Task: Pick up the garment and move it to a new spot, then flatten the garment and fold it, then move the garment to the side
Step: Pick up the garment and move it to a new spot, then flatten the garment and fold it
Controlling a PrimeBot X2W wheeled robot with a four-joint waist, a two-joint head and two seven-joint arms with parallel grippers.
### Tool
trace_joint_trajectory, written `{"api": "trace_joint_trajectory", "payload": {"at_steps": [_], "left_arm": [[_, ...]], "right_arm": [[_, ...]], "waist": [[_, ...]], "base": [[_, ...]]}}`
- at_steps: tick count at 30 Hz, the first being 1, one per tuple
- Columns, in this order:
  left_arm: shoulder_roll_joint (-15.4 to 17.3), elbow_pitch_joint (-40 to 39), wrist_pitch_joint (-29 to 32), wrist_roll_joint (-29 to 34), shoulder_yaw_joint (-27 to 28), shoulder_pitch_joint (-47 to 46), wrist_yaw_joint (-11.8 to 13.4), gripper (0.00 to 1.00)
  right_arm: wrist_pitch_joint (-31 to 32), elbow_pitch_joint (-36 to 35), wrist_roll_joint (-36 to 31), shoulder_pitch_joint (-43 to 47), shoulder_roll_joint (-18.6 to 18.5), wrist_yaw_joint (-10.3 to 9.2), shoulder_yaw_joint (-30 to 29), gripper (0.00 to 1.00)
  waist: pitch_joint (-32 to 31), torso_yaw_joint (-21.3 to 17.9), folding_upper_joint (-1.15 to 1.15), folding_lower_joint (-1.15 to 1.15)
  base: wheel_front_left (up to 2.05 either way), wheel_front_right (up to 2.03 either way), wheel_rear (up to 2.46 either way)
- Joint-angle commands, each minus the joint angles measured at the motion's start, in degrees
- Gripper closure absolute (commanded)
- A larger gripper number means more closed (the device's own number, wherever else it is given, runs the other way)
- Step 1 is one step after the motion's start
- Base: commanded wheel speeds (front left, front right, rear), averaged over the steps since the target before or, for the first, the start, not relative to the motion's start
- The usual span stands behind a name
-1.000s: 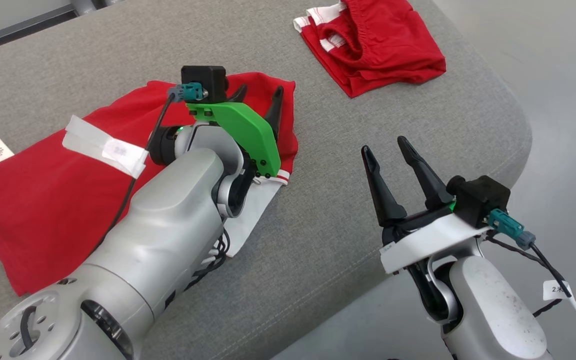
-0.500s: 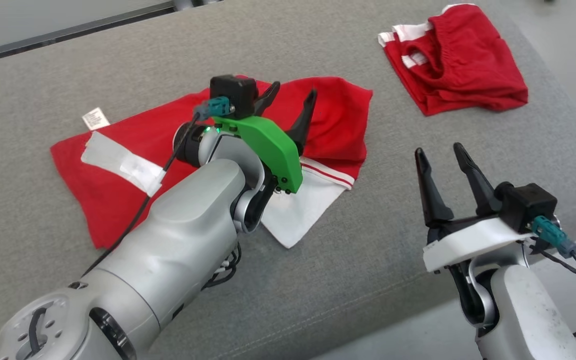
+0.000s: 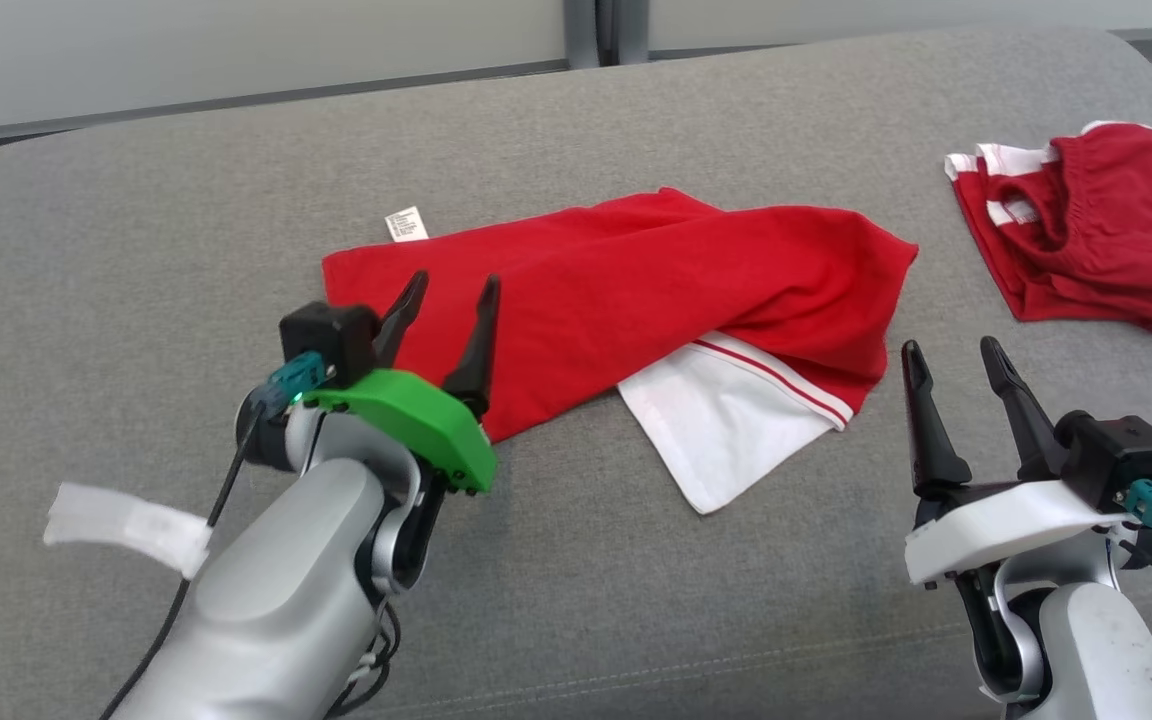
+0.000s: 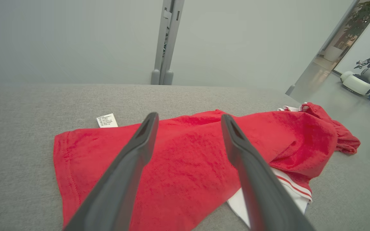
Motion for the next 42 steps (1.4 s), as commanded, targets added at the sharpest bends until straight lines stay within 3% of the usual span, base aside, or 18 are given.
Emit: {"api": "trace_joint_trajectory", "payload": {"at_steps": [1,11,26,36,42], "left_arm": [[1.27,-1.75,-0.04,1.61,1.44,3.03,0.72,0.0],[4.74,-12.33,-0.04,6.9,10.96,19.51,3.99,0.0],[4.23,-21.92,-0.05,13.22,20.14,35.74,5.75,0.0],[2.94,-18.21,1.11,13.75,18.13,33.13,3.25,0.0],[-0.58,-8.64,3.8,12.7,15.37,25.87,-1.47,0.0]], "right_arm": [[0.26,-0.14,0.23,1.1,-0.19,-0.02,-0.24,0.0],[0.51,0.46,1.11,3.33,-0.18,-0.02,-0.23,0.0],[0.52,2.55,2.29,6.79,-0.18,-0.02,0.63,0.0],[0.63,2.73,2.23,5.15,-0.19,-0.02,1.78,0.0],[1.15,1.86,1.26,3.62,-0.18,-0.02,2.51,0.0]], "waist": [[-3.19,3.89,0.0,0.0],[-5.19,5.57,0.0,0.0],[-7.19,6.05,0.0,0.0],[-6.4,5.2,0.0,0.0],[-4.0,3.13,0.0,0.0]], "base": [[0.0,0.0,0.0],[0.0,0.0,0.0],[0.0,0.0,0.0],[0.0,0.0,0.0],[0.0,0.0,0.0]]}}
